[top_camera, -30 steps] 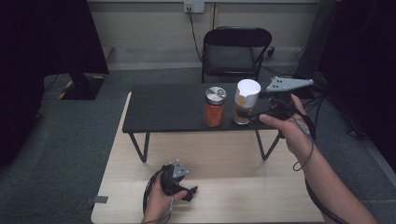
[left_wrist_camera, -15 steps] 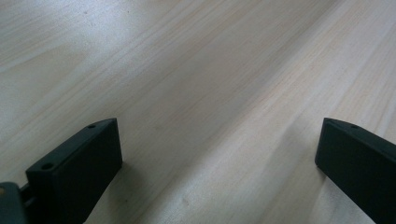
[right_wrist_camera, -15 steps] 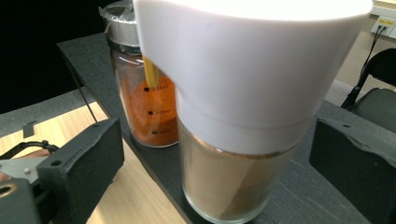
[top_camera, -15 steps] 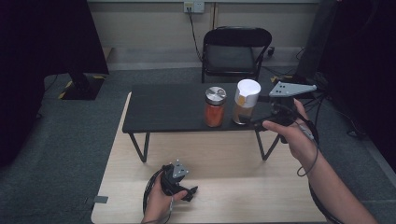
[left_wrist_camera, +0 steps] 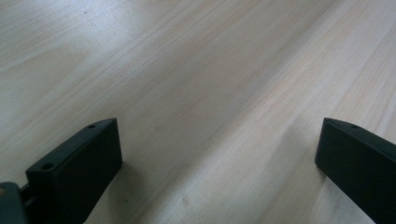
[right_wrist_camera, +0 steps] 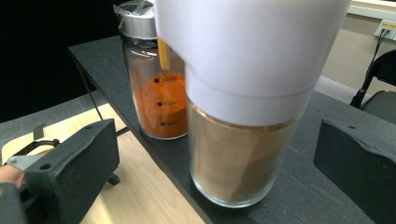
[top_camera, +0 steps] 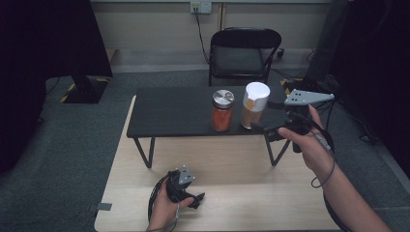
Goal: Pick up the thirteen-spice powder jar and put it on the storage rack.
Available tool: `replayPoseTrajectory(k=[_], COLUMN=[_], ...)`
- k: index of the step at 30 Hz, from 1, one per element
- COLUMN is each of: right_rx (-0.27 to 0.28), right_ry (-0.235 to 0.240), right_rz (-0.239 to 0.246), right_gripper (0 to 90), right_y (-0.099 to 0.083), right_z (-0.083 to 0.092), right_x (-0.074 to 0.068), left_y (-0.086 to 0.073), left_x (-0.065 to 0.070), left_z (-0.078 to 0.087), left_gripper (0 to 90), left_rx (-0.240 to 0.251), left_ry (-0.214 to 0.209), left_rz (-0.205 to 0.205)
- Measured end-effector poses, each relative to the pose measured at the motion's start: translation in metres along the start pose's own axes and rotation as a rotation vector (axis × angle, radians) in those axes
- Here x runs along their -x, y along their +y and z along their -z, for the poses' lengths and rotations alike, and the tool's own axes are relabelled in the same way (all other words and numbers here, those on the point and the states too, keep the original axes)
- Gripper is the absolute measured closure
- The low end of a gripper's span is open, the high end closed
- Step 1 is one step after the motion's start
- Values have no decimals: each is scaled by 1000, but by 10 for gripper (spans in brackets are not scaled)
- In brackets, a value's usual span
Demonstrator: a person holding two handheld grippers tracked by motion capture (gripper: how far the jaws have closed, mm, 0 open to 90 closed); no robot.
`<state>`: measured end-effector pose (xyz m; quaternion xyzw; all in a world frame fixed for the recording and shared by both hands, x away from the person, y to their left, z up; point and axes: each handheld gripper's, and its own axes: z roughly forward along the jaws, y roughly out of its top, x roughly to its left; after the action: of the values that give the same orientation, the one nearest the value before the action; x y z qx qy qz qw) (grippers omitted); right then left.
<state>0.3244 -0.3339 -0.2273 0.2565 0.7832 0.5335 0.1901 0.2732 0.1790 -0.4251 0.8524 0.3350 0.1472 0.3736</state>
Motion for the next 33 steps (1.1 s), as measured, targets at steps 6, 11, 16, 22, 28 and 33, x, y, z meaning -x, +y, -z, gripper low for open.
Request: replayPoseTrajectory(k=[6, 11, 16, 22, 28, 33], right_rx=[-2, 1, 8, 11, 18, 19], right_ry=[6, 12, 21, 42, 58, 67], right_rz=[1, -2, -6, -2, -6, -14], right_gripper=[0, 0, 1, 1, 1, 1], right_y=[-6, -13, -22, -32, -42, -48], right_z=[3, 4, 7, 11, 12, 11], right_x=[-2, -3, -5, -7, -9, -10], left_y=[0, 0, 0, 0, 0, 0], left_x=[0, 0, 0, 0, 0, 0], left_z=[0, 0, 0, 0, 0, 0], left_gripper=[0, 0, 0, 0, 0, 0], left_rx=[0, 1, 0, 0, 0, 0], left_ry=[0, 0, -1, -1, -1, -1], left_rz=[0, 1, 0, 0, 0, 0])
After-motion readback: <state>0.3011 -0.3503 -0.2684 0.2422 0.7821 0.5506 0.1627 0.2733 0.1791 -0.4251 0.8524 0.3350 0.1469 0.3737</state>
